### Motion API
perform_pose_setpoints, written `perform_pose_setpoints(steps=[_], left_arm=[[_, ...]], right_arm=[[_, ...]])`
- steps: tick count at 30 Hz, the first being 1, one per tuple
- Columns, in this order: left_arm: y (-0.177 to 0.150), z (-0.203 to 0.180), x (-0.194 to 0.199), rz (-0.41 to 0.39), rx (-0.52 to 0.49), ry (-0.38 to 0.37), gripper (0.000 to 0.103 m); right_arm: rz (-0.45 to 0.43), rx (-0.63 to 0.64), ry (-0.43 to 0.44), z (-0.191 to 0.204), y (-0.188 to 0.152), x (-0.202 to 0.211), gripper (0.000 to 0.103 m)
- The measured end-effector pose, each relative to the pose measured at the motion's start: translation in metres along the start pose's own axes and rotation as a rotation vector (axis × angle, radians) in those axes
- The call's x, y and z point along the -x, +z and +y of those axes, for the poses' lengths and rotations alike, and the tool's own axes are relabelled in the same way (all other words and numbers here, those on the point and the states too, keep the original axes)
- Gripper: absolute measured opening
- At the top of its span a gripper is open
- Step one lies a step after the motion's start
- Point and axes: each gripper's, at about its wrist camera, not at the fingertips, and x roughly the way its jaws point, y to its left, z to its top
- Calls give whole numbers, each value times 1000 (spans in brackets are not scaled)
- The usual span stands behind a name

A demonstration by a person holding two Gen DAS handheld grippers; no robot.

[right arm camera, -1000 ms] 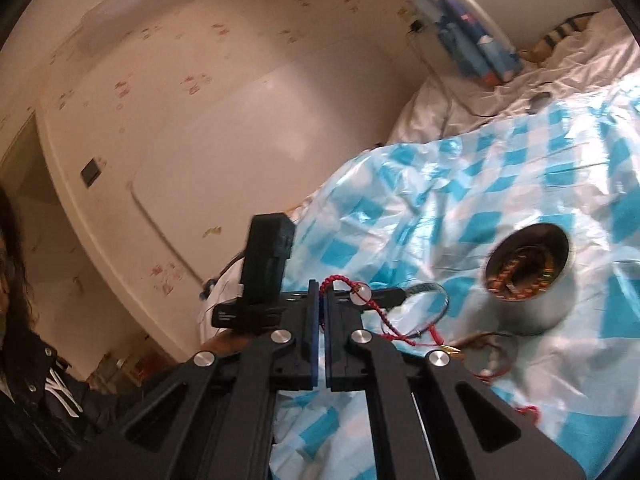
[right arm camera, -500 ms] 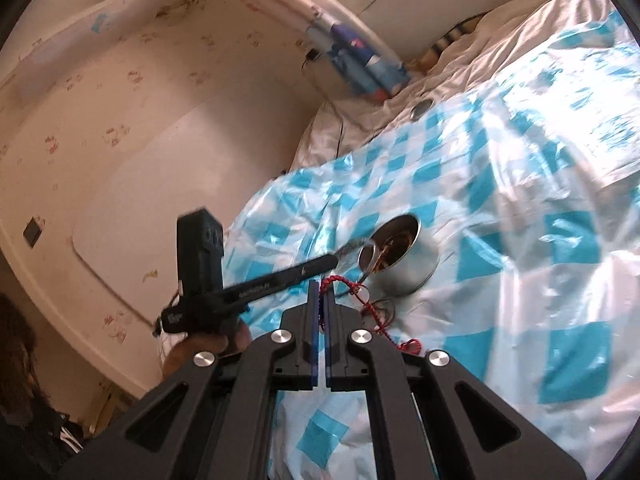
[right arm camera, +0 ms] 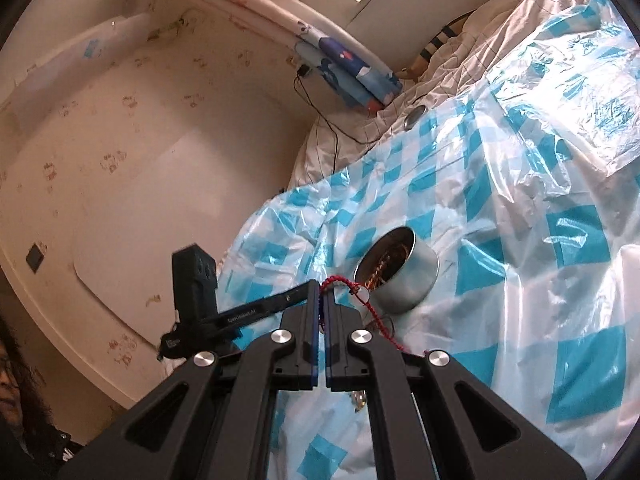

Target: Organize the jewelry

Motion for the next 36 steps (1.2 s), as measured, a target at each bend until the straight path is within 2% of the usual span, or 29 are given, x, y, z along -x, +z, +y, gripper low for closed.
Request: perform_pose_setpoints(steps=[6,9,12,15,16,20,23,28,31,32,35,36], left_arm=[[7,-2,-9,-11,3,6,6],[13,1,-9,-28,33,-33,6],[21,8,-2,-45,36,-6,6],[19,19,-5,16,1,37,6],[14,23,-8,42,-18,81,6],[-7,37,-26,154,-61,132,8],[-20,45,-40,200,-51,119,21],[-33,44,-55,211,-85,133,24],[-37,41,-57,189,-98,138,22],[-38,41,-56,185,-100,135,13],[-38,39,-55,193,-120,133,3],[-38,37,-55,195,-135,137,2]], right_arm=[[6,3,33,-5,14,-15,3],[13,15,56,-2,21,-25,3],[54,17,80,-1,21,-38,3],[108,39,78,2,15,-46,3],[122,38,83,2,13,-48,3],[160,46,102,7,6,-56,3],[171,57,120,14,2,-59,3],[189,61,114,16,-3,-62,3],[190,67,111,18,-3,-62,3],[189,67,108,18,-3,-62,3],[187,60,101,16,-2,-61,3],[187,58,99,16,-2,-61,3]])
